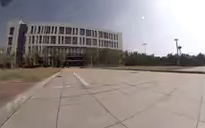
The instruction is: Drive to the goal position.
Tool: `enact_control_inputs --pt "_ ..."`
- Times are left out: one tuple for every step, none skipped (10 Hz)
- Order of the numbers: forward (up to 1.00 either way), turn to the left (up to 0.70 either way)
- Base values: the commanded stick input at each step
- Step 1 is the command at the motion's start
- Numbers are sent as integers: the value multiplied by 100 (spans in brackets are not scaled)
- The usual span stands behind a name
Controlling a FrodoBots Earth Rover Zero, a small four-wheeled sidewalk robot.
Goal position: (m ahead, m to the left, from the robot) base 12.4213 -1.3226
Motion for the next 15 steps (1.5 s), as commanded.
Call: enact_control_inputs --pt "70 15" --pt "70 29" --pt "70 19" --pt "70 6" --pt "70 2" --pt "70 0" --pt "70 0" --pt "70 0" --pt "70 0" --pt "70 0" --pt "70 0" --pt "70 0" --pt "70 0" --pt "70 0" --pt "70 4"
